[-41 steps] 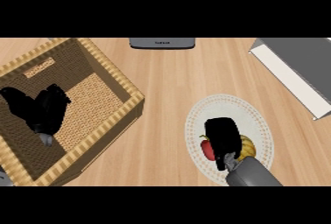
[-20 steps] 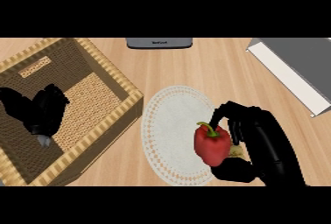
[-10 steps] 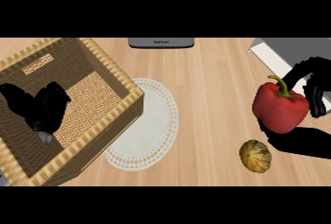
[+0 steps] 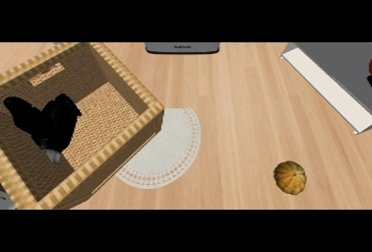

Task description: Pick the bell pepper from the placemat and place it in the tiered shelf

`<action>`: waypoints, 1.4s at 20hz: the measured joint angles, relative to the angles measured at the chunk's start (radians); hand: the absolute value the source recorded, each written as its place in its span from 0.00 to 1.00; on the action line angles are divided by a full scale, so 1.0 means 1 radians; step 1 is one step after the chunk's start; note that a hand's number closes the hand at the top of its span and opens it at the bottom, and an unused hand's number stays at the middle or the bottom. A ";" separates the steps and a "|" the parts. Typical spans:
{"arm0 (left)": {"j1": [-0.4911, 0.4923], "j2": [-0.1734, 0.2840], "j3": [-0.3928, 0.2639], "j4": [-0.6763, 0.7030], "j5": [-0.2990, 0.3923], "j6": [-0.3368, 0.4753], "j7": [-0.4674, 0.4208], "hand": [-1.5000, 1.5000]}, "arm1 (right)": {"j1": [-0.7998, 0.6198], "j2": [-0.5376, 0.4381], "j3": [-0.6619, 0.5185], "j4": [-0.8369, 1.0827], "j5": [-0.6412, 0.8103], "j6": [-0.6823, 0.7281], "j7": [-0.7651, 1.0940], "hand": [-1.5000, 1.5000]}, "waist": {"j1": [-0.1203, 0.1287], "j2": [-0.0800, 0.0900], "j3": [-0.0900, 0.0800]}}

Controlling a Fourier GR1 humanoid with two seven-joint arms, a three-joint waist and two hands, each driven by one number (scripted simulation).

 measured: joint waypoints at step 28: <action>-0.022 -0.026 0.027 0.014 -0.031 -0.014 0.006 0.50 | -0.071 -0.335 -0.245 0.987 -0.038 -0.190 -0.737 1.00 | 0.011 0.003 0.001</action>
